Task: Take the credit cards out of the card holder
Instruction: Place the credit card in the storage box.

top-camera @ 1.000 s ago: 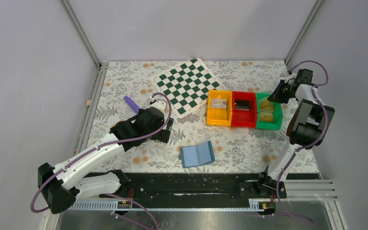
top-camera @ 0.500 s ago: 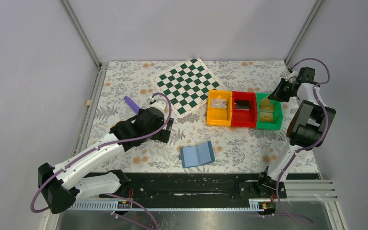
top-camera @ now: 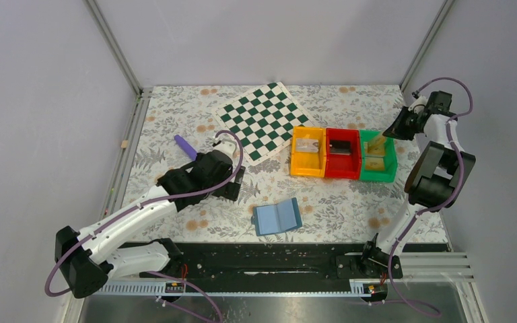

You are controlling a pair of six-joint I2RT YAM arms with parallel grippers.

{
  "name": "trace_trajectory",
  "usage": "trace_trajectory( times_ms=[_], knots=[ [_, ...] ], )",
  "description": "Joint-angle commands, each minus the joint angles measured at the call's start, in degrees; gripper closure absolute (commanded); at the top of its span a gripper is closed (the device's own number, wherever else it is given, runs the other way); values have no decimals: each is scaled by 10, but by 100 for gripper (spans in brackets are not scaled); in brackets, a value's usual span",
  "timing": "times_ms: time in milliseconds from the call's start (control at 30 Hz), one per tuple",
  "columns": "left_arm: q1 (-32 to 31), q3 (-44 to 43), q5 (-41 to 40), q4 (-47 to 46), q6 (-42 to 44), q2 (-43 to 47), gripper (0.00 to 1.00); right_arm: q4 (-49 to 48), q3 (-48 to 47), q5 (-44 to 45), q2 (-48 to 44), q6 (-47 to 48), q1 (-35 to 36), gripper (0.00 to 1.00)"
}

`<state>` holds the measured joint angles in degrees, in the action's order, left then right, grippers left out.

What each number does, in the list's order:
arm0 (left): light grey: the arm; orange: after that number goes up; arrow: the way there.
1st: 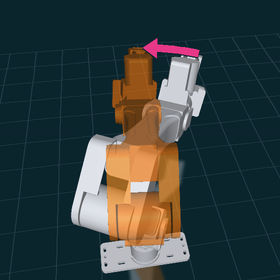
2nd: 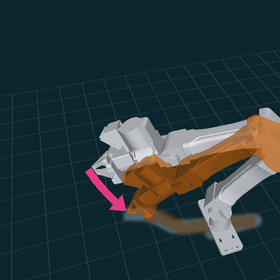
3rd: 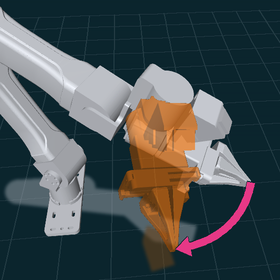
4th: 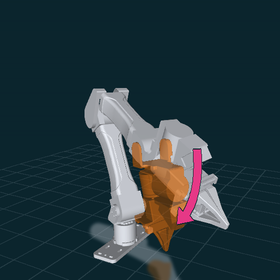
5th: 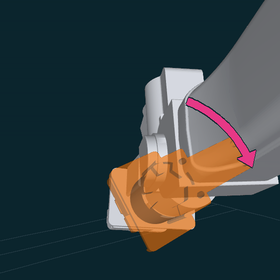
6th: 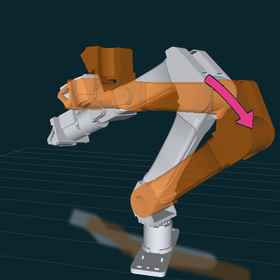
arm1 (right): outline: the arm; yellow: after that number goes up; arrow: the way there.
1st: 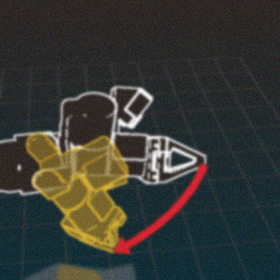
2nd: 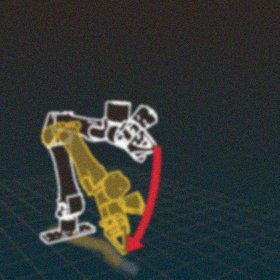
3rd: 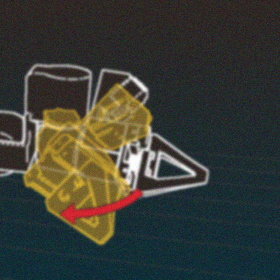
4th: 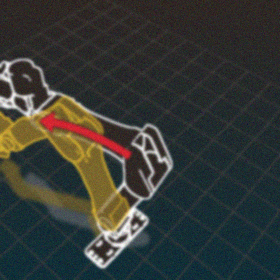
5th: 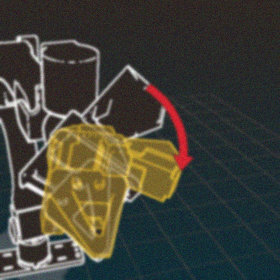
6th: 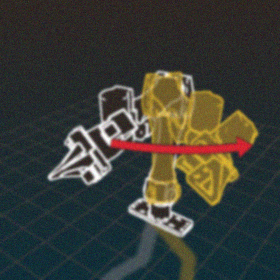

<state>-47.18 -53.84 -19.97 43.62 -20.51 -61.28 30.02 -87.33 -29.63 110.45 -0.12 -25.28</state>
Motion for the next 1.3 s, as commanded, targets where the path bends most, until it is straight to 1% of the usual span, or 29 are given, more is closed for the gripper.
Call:
trace_trajectory(
  times_ms=[0,300,500,533,600,633,800,1000,1267],
  knots=[
    [2,-5,5,-20,8,-8,1,11,-28,-4,9,16,-4,96],
    [2,-3,3,-20,7,-8,1,10,-29,2,17,15,-5,96],
    [2,-5,4,-20,7,-10,1,9,-27,8,18,14,-7,94],
    [2,-4,4,-20,7,-10,1,10,-29,10,18,13,-7,93],
    [2,-3,4,-20,7,-8,1,10,-31,15,19,11,-7,87],
    [2,-2,4,-20,7,-6,1,9,-33,18,18,9,-8,85],
    [2,-2,4,-20,6,-4,1,10,-39,28,15,5,-9,83],
    [2,-2,7,-20,6,-2,1,10,-44,37,11,-22,-9,75],
    [2,1,8,-20,5,8,1,9,-45,43,0,-46,-9,73]
  ],
)
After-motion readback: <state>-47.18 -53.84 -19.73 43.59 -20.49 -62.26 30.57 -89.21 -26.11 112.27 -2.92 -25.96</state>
